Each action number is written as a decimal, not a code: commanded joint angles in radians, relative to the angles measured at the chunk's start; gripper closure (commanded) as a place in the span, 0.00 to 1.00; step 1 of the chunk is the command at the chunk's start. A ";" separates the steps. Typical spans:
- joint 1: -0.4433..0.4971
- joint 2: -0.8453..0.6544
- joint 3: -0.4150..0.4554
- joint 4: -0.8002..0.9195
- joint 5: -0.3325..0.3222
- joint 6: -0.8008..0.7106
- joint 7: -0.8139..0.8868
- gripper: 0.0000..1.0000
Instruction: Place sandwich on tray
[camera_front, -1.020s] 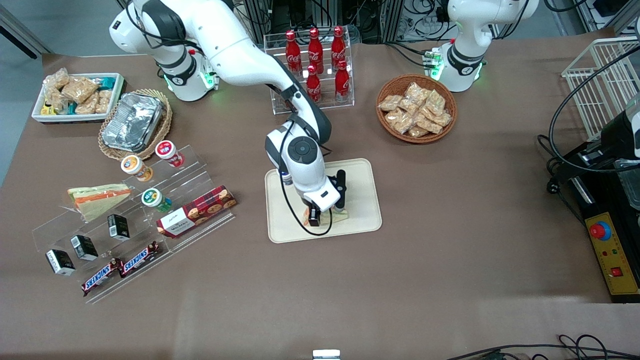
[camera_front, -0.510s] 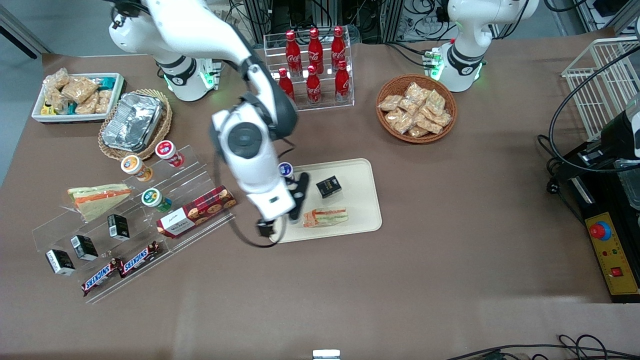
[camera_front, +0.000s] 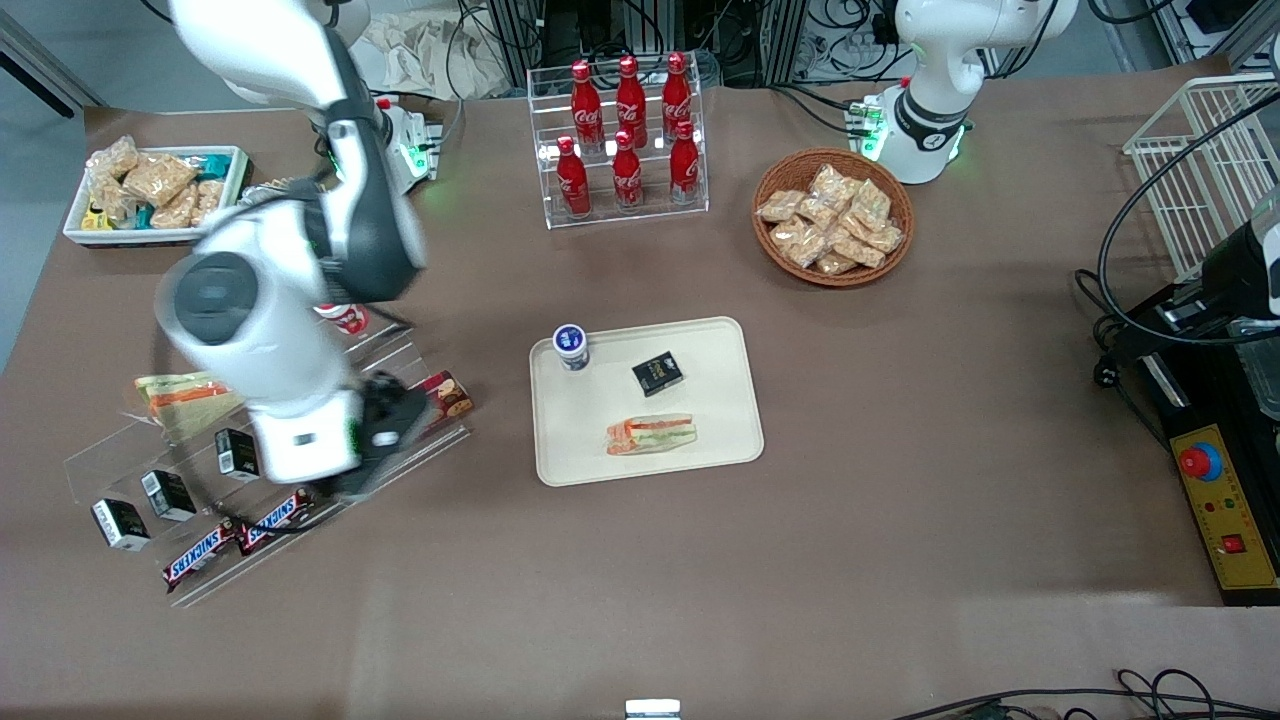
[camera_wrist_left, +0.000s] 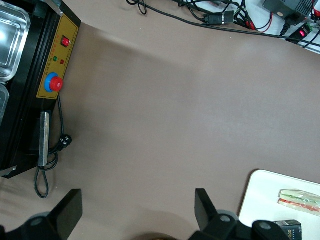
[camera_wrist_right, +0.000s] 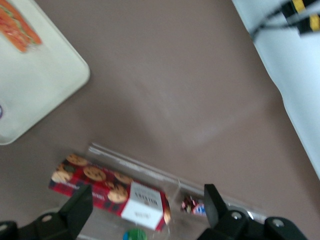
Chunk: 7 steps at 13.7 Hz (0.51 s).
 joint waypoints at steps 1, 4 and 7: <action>-0.007 -0.058 -0.100 -0.020 0.017 -0.059 0.095 0.01; -0.056 -0.083 -0.130 -0.018 0.017 -0.118 0.177 0.01; -0.099 -0.144 -0.131 -0.017 0.016 -0.176 0.189 0.01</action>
